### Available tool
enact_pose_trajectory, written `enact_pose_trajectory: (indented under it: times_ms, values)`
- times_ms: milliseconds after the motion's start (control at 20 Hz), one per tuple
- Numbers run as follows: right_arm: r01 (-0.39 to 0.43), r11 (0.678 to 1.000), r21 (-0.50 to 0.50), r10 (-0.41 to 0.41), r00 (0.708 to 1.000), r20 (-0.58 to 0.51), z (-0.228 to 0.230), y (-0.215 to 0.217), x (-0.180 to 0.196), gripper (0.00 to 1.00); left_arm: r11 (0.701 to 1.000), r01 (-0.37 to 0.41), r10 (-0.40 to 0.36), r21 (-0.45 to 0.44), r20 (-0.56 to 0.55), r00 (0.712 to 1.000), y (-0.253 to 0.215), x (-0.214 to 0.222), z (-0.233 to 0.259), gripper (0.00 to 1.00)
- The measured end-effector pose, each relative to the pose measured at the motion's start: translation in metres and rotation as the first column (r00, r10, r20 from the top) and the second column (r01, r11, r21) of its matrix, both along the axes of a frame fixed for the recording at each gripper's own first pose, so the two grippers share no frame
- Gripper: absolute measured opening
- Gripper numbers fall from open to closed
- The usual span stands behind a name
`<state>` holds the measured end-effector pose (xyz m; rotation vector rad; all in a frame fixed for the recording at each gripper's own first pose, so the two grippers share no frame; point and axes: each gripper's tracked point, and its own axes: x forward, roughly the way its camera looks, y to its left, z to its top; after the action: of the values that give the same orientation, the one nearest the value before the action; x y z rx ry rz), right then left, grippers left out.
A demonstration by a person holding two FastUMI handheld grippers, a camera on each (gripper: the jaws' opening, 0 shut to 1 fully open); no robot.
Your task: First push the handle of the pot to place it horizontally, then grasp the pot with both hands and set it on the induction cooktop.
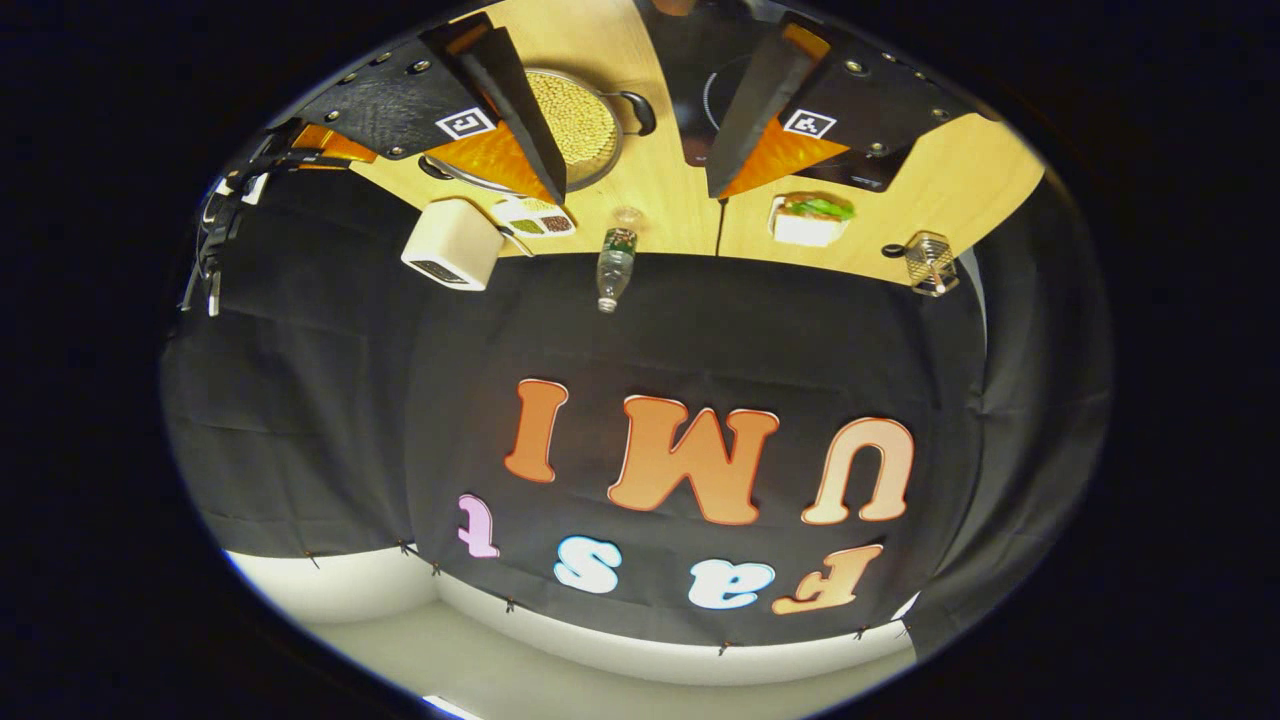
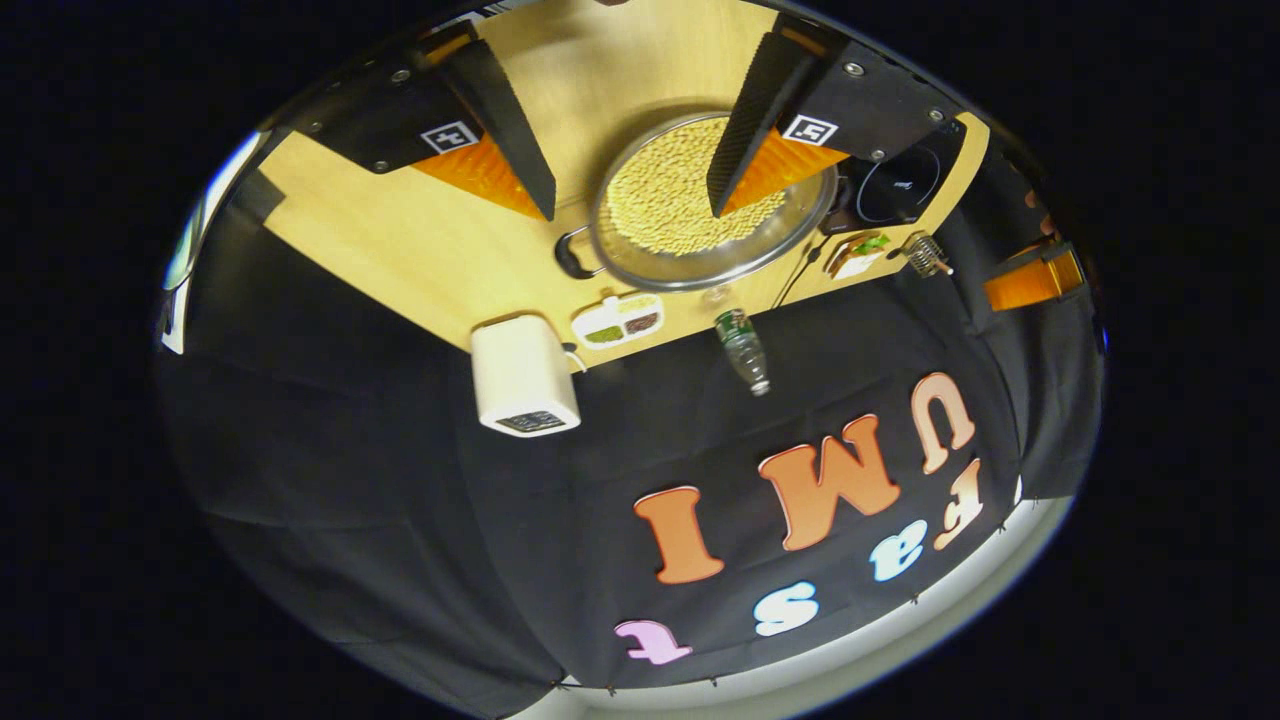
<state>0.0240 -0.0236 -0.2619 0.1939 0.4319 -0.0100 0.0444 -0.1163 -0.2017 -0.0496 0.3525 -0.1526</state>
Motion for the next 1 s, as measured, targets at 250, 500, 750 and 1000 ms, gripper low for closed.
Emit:
enact_pose_trajectory:
  times_ms: [250,500,750,1000]
  values:
    - [0.075,0.997,-0.003,-0.075,0.997,-0.006,-0.004,-0.054,0.019,0.95,1.0,0.027,-0.026,0.011,-0.104,0.994,-0.04,0.016,-0.067,0.89]
    - [0.091,0.996,-0.023,-0.091,0.995,-0.033,-0.023,-0.07,0.047,0.95,0.998,-0.013,0.025,0.063,-0.197,0.98,-0.041,0.025,-0.131,0.89]
    - [0.055,0.998,-0.029,-0.057,0.995,-0.079,-0.041,-0.062,0.07,0.95,0.992,-0.054,0.081,0.117,-0.24,0.967,-0.033,0.032,-0.165,0.89]
    - [0.018,0.999,-0.041,-0.023,0.994,-0.103,-0.053,-0.05,0.094,0.95,0.992,-0.083,0.106,0.094,-0.277,0.955,-0.033,0.035,-0.184,0.89]
